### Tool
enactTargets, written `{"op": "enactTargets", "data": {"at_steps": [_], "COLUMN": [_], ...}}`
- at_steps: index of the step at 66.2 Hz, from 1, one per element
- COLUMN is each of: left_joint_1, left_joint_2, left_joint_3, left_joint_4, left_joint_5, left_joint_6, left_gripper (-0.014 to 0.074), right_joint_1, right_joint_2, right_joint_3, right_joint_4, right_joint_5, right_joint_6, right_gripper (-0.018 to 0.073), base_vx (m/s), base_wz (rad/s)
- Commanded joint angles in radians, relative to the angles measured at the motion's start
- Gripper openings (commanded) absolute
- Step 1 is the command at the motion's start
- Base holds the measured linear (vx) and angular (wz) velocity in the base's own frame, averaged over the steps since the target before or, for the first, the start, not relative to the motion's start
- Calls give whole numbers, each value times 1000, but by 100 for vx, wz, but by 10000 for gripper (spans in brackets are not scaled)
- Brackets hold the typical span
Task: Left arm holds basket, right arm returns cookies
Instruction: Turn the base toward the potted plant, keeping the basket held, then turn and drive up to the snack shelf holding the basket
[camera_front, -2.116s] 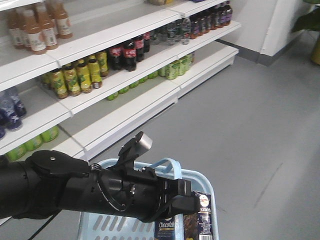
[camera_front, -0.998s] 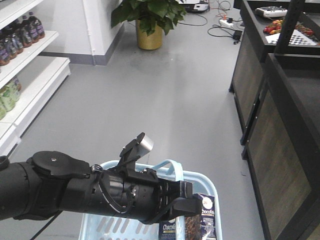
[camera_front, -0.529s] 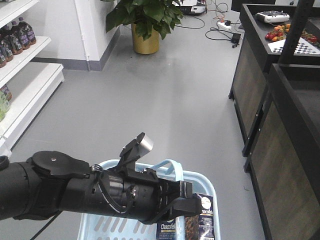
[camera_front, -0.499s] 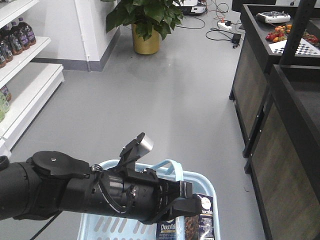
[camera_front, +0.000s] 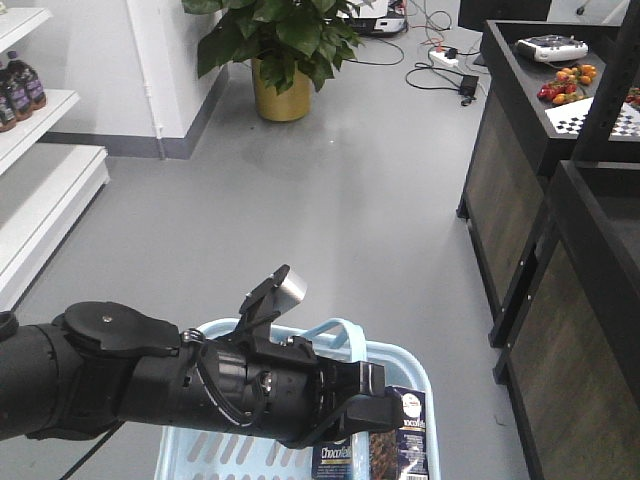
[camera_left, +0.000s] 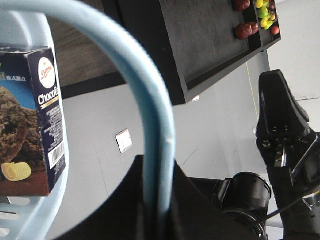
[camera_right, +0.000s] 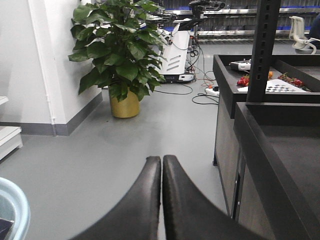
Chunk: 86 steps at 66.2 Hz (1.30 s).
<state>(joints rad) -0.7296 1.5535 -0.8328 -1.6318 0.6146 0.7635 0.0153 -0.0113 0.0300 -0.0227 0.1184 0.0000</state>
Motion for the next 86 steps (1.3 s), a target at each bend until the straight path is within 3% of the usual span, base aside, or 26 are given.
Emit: {"op": "enactTargets", "data": {"at_steps": [1,86], "left_joint_1": [-2,-2], "left_joint_2": [-46,-46], "left_joint_3": [-29,-29], "left_joint_4": [-51,-51], "left_joint_5": [42,42], "left_joint_6": [3,3], "left_gripper": [-6,-6], "right_joint_1": [1,1], "right_joint_2": [-10,-10], "right_joint_3": [-1,-1], "right_joint_4": [-5,-5], "right_joint_5": [-76,-76], "right_joint_6": [-9,-9], "right_gripper": [-9,-9], "base_vx": [29,31], "base_wz": [-12,-2]}}
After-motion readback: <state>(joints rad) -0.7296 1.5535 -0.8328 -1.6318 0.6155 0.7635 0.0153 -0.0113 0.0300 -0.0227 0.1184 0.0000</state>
